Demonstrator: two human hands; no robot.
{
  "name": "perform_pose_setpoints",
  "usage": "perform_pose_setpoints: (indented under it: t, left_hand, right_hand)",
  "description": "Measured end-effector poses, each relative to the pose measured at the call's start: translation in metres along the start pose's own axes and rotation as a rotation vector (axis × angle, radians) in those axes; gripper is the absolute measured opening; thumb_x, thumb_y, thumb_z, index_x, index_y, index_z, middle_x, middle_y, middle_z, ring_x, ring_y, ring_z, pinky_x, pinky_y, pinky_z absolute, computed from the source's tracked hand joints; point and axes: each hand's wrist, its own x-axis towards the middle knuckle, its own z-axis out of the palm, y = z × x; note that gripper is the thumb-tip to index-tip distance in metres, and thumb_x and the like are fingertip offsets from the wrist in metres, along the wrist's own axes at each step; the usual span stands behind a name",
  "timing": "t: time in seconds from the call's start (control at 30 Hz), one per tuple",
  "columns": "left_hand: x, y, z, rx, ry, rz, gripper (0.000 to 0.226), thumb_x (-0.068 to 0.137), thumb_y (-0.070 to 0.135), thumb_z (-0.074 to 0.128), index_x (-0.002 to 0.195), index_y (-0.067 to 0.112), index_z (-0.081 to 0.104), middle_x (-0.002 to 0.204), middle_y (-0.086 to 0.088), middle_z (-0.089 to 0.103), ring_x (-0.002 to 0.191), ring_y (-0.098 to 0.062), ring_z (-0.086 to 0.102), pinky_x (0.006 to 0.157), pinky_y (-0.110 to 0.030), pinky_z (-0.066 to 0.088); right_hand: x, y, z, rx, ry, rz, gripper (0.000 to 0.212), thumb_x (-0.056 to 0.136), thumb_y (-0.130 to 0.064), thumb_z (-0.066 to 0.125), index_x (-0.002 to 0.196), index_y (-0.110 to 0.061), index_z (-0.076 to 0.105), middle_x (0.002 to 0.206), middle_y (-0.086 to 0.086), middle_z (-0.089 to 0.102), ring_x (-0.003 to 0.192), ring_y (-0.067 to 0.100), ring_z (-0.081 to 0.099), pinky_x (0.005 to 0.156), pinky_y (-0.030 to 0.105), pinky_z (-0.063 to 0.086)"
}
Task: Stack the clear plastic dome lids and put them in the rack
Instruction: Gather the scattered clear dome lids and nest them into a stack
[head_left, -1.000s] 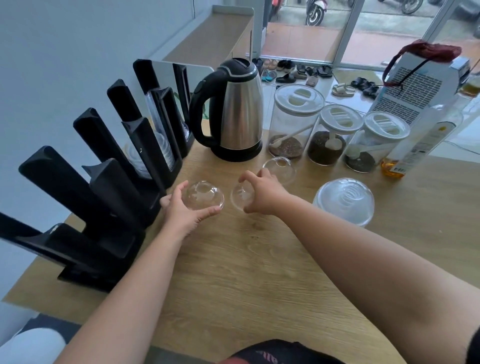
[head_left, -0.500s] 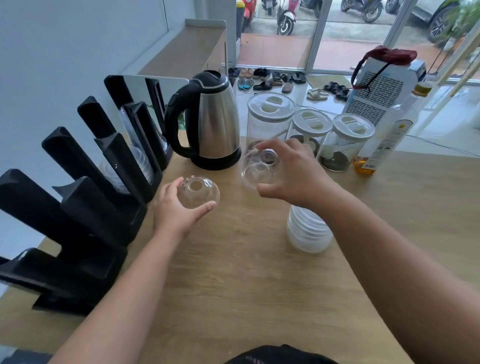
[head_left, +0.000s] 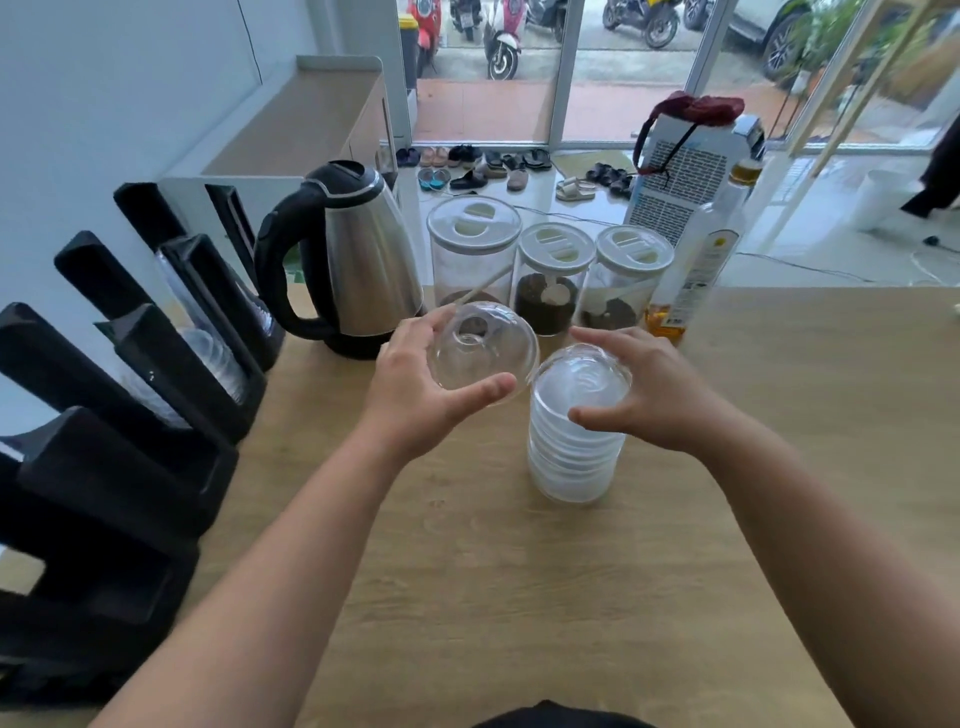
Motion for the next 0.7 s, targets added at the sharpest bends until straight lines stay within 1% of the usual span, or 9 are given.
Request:
perform_pose_setpoints:
  t: [0.13,0.2,0.3,0.37,0.47,0.53,0.6,0.63,0.7]
  left_hand:
    - [0.007,0.012,0.009,-0.027,-0.080,0.034,0.105,0.054,0.074,0.076,0.144,0.034,0.040,0.137,0.015,0.046,0.133,-0.013,0.041,0.109,-0.046,0.040]
    - [0.011,0.018,0.014,-0.042,-0.118,0.055,0.103,0.055,0.072,0.078,0.144,0.035,0.040,0.141,0.013,0.046,0.133,-0.010,0.042,0.110,-0.044,0.040]
    - [0.016,0.028,0.022,-0.061,-0.199,0.076,0.098,0.060,0.060,0.083,0.143,0.035,0.040,0.144,0.011,0.048,0.128,-0.004,0.042,0.110,-0.037,0.039]
    - [0.019,0.032,0.031,-0.042,-0.234,0.089,0.094,0.061,0.057,0.085,0.141,0.036,0.041,0.142,0.013,0.048,0.128,-0.005,0.043,0.109,-0.038,0.040]
    - [0.022,0.034,0.043,0.010,-0.300,0.099,0.094,0.060,0.059,0.084,0.141,0.035,0.041,0.137,0.017,0.048,0.128,-0.006,0.042,0.109,-0.040,0.040]
    - [0.023,0.031,0.050,0.018,-0.334,0.095,0.096,0.058,0.061,0.084,0.141,0.035,0.042,0.138,0.014,0.049,0.129,-0.007,0.043,0.109,-0.040,0.041]
    - [0.024,0.026,0.057,0.015,-0.355,0.090,0.098,0.054,0.066,0.083,0.139,0.037,0.043,0.138,0.013,0.051,0.132,-0.009,0.043,0.110,-0.041,0.041]
    - [0.024,0.023,0.060,0.023,-0.362,0.090,0.099,0.052,0.069,0.082,0.138,0.040,0.043,0.137,0.014,0.051,0.132,-0.010,0.043,0.109,-0.043,0.041]
    - [0.023,0.019,0.065,0.053,-0.375,0.101,0.097,0.051,0.071,0.080,0.136,0.043,0.042,0.134,0.014,0.051,0.131,-0.013,0.043,0.108,-0.044,0.041]
  right_hand:
    - [-0.001,0.008,0.009,0.042,0.007,0.022,0.099,0.063,-0.045,0.082,0.148,-0.039,0.032,0.140,-0.006,0.047,0.133,0.022,0.036,0.110,0.045,0.034]
    - [-0.002,0.012,0.011,0.121,0.031,0.021,0.105,0.058,-0.047,0.084,0.148,-0.038,0.032,0.133,-0.011,0.052,0.128,0.020,0.043,0.108,0.045,0.038]
    - [-0.003,0.016,0.012,0.188,0.041,0.012,0.109,0.056,-0.045,0.088,0.148,-0.038,0.029,0.125,-0.013,0.054,0.119,0.016,0.049,0.104,0.043,0.043]
    - [-0.004,0.019,0.012,0.212,0.045,0.007,0.113,0.056,-0.044,0.090,0.149,-0.038,0.025,0.127,-0.010,0.055,0.116,0.015,0.052,0.102,0.042,0.045]
    - [-0.006,0.022,0.012,0.217,0.047,-0.001,0.119,0.054,-0.046,0.091,0.149,-0.041,0.020,0.129,-0.010,0.055,0.115,0.013,0.053,0.102,0.038,0.044]
    - [-0.008,0.023,0.011,0.220,0.052,-0.004,0.123,0.052,-0.047,0.092,0.150,-0.041,0.017,0.131,-0.009,0.053,0.114,0.010,0.052,0.101,0.032,0.043]
    - [-0.010,0.024,0.008,0.252,0.062,-0.006,0.126,0.049,-0.046,0.093,0.150,-0.041,0.019,0.138,-0.008,0.045,0.113,0.009,0.052,0.097,0.028,0.045]
    - [-0.012,0.024,0.007,0.266,0.060,-0.010,0.125,0.047,-0.047,0.092,0.150,-0.041,0.021,0.141,-0.008,0.039,0.114,0.009,0.051,0.096,0.027,0.046]
    - [-0.015,0.025,0.004,0.247,0.032,-0.030,0.118,0.048,-0.050,0.090,0.148,-0.040,0.028,0.146,-0.010,0.033,0.120,0.010,0.048,0.101,0.031,0.045]
